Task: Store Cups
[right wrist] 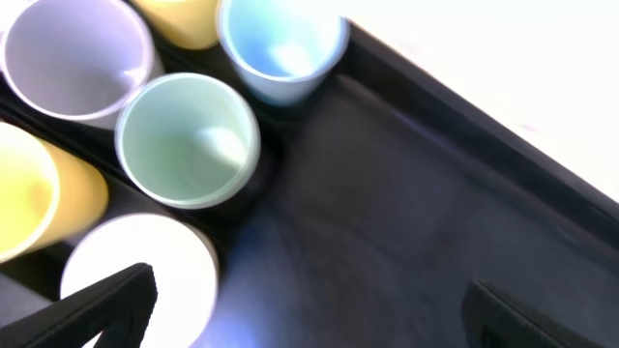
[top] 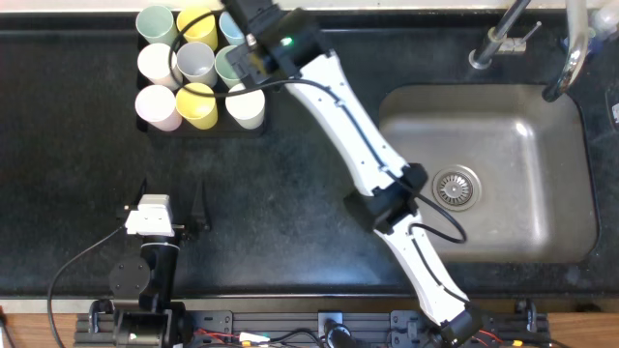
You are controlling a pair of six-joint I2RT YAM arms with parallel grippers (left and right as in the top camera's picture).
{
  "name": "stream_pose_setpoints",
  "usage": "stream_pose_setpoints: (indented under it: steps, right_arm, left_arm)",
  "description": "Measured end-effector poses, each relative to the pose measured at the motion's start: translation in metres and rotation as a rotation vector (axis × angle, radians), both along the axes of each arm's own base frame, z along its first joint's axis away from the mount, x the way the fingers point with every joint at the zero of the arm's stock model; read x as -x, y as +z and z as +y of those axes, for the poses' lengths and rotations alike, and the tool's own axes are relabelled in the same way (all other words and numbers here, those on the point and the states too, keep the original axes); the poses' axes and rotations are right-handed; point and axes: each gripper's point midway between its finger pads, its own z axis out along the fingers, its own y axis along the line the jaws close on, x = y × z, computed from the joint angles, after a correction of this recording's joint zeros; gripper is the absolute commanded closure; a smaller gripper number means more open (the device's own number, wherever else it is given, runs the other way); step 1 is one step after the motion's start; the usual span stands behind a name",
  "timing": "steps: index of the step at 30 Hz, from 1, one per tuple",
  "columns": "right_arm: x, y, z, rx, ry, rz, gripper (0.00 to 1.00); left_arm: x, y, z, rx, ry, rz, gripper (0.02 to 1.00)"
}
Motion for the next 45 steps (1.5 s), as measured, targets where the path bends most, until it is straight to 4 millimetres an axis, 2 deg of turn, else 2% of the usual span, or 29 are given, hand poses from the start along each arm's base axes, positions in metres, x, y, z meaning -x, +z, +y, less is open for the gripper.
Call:
stream_pose_setpoints:
  steps: [3, 5, 9, 10, 12, 15, 18, 22, 27, 31, 34, 37, 39, 45]
  right_arm:
    - [0.0, 0.026, -0.035, -0.015, -0.075, 0.0, 0.003]
    - [-0.003, 0.051, -0.071, -0.037, -0.152, -0.019, 0.003]
    - [0.009, 0.1, -0.162, -0.059, -0.326, -0.041, 0.005]
    - [0.021, 0.111, -0.19, -0.06, -0.382, -0.042, 0.003]
    - [0.051, 0.123, -0.232, -0.052, -0.465, -0.035, 0.003]
    - [0.109, 0.126, -0.269, -0.071, -0.548, -0.041, 0.003]
    - [0.163, 0.111, -0.284, -0.141, -0.575, -0.094, 0.003]
    - [0.197, 0.093, -0.295, -0.236, -0.544, -0.32, 0.003]
    - [0.228, 0.068, -0.312, -0.269, -0.526, -0.614, 0.005]
    - [0.241, 0.06, -0.334, -0.275, -0.6, -0.824, 0.003]
    - [0.245, 0.046, -0.342, -0.274, -0.633, -0.899, 0.003]
    - [0.247, 0.02, -0.346, -0.248, -0.651, -0.887, 0.003]
    - [0.246, 0.011, -0.347, -0.235, -0.657, -0.874, 0.005]
    - [0.245, -0.004, -0.348, -0.213, -0.663, -0.853, 0.003]
  left_arm:
    - [0.0, 0.0, 0.0, 0.0, 0.0, 0.0, 0.02]
    - [0.0, 0.0, 0.0, 0.0, 0.0, 0.0, 0.02]
    - [0.0, 0.0, 0.0, 0.0, 0.0, 0.0, 0.02]
    - [0.0, 0.0, 0.0, 0.0, 0.0, 0.0, 0.02]
    - [0.0, 0.0, 0.0, 0.0, 0.0, 0.0, 0.02]
    - [0.0, 0.0, 0.0, 0.0, 0.0, 0.0, 0.02]
    - [0.0, 0.0, 0.0, 0.0, 0.0, -0.002, 0.02]
    - [0.0, 0.0, 0.0, 0.0, 0.0, -0.001, 0.02]
    - [0.0, 0.0, 0.0, 0.0, 0.0, 0.0, 0.02]
    - [0.0, 0.0, 0.0, 0.0, 0.0, 0.0, 0.02]
    - [0.0, 0.0, 0.0, 0.0, 0.0, 0.0, 0.02]
    - [0.0, 0.0, 0.0, 0.0, 0.0, 0.0, 0.02]
    - [0.0, 0.0, 0.0, 0.0, 0.0, 0.0, 0.02]
    - [0.0, 0.0, 0.0, 0.0, 0.0, 0.0, 0.02]
